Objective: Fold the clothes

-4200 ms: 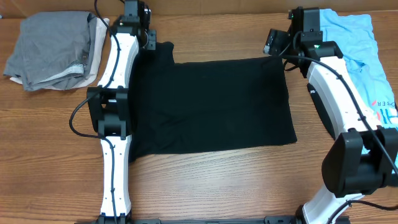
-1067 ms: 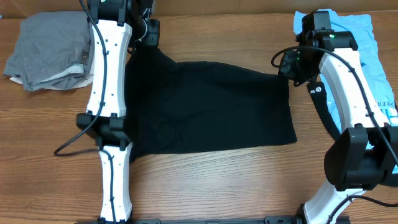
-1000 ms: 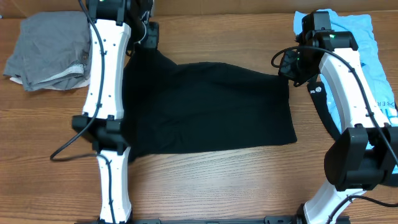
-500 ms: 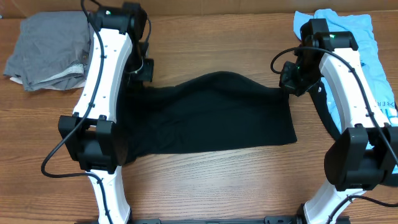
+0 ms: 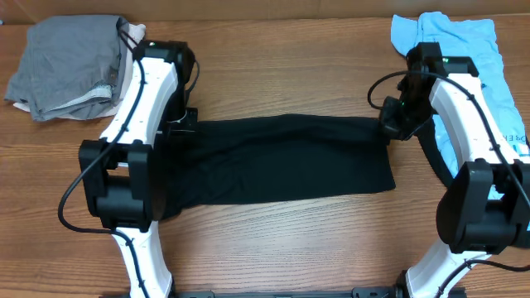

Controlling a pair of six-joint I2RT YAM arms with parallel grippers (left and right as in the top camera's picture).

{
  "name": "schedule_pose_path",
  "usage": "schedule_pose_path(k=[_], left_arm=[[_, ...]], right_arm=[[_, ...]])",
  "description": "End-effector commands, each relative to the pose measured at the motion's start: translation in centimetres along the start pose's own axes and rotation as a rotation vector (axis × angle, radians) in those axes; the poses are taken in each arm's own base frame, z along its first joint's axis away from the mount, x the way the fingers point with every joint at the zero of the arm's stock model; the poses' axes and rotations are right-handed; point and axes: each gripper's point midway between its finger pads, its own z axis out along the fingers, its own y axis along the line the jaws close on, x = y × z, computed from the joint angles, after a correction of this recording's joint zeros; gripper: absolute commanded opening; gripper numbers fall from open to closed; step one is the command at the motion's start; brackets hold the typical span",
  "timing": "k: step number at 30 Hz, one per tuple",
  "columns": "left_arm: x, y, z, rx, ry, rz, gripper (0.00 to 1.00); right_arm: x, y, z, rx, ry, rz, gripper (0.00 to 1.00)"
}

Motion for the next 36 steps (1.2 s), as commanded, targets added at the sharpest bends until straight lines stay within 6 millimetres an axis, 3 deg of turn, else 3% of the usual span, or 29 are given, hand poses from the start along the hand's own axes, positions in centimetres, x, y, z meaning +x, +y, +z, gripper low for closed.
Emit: schedule_pose_path(k=[1, 10, 17, 18, 19, 20, 21, 22, 23, 25, 29, 32, 36], left_arm=[[-0.2, 1.3, -0.4, -0.008, -0.038, -0.054, 0.04], [-0.1, 0.7, 0.8, 0.01, -0.025, -0.046, 0.04], [1.6, 0.4, 5.0, -0.004, 0.052, -0.036, 0.04], [1.9, 0.3, 5.6, -0.005, 0.06, -0.035, 0.09], [2.0, 0.3, 6.1, -0.006, 0.065, -0.035, 0.27], [2.2, 0.3, 6.4, -0.007, 0.069, -0.034, 0.55], [2.2, 0.3, 6.6, -0.007, 0.072, -0.034, 0.73], [2.2, 0.2, 6.6, -0.007, 0.07, -0.034, 0.88], [2.0, 0.2, 6.6, -0.007, 0.064, -0.035, 0.96], [1.4, 0.3, 6.1, -0.008, 0.042, -0.039, 1.0], [-0.3, 0.5, 4.4, -0.006, -0.025, -0.05, 1.0], [-2.2, 0.7, 1.4, 0.008, -0.107, -0.062, 1.0], [-4.3, 1.2, -3.9, 0.027, -0.231, -0.073, 1.0]], right_arm=[[0.3, -0.2, 0.2, -0.011, -0.013, -0.005, 0.04], [0.7, -0.8, 2.8, -0.009, -0.008, 0.001, 0.04], [0.8, -1.3, 2.9, -0.007, -0.002, 0.015, 0.04], [0.8, -1.3, 2.9, -0.007, -0.002, 0.015, 0.04], [0.8, -1.3, 2.9, -0.006, -0.001, 0.015, 0.04], [0.8, -1.4, 2.9, -0.006, 0.001, 0.015, 0.18], [0.9, -1.4, 2.9, -0.005, 0.002, 0.015, 0.41], [0.9, -1.4, 2.9, -0.004, 0.004, 0.015, 0.6], [0.9, -1.5, 2.9, 0.0, 0.004, 0.015, 0.71], [1.0, -1.5, 2.9, 0.004, 0.006, 0.015, 0.82], [0.6, -1.4, 2.9, -0.002, -0.009, 0.014, 0.86], [0.6, -1.1, 2.9, -0.02, -0.009, 0.013, 0.87], [0.8, -0.7, 3.0, -0.042, 0.0, 0.016, 0.88]])
